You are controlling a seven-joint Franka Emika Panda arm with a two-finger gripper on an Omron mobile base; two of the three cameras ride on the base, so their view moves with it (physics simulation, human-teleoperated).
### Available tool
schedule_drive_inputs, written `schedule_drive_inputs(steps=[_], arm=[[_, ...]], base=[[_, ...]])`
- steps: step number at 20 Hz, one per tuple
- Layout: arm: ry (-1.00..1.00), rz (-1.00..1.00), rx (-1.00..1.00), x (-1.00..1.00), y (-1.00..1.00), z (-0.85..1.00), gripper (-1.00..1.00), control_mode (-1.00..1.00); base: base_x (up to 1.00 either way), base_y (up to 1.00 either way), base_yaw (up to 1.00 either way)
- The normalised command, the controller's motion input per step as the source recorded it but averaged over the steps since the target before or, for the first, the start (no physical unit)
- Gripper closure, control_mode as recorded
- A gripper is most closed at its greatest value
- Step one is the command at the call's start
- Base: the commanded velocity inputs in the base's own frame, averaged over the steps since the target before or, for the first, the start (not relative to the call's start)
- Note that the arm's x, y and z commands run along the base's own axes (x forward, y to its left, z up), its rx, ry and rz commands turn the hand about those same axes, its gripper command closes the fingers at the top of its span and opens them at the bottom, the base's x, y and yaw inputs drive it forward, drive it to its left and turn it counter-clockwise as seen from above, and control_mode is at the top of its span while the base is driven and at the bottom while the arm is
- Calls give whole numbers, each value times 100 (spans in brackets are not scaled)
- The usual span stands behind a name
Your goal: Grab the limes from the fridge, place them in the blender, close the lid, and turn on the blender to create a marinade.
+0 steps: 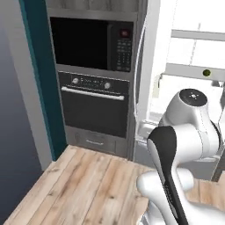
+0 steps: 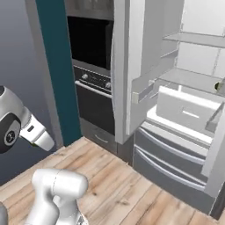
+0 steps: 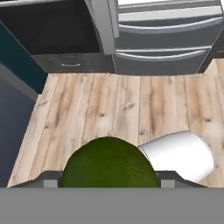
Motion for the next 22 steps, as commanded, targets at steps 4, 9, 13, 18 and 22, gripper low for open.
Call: schedule_drive_inputs(steps=[4, 9, 13, 18, 22], arm=[[0, 0, 0, 0, 0, 0, 100, 100], [0, 0, 0, 0, 0, 0, 100, 100], [0, 0, 0, 0, 0, 0, 100, 100], [0, 0, 0, 0, 0, 0, 100, 100], [0, 0, 0, 0, 0, 0, 100, 100]], base=[[-39, 25, 80], [-42, 23, 80], [-41, 22, 82], [-42, 11, 83], [-36, 18, 84]])
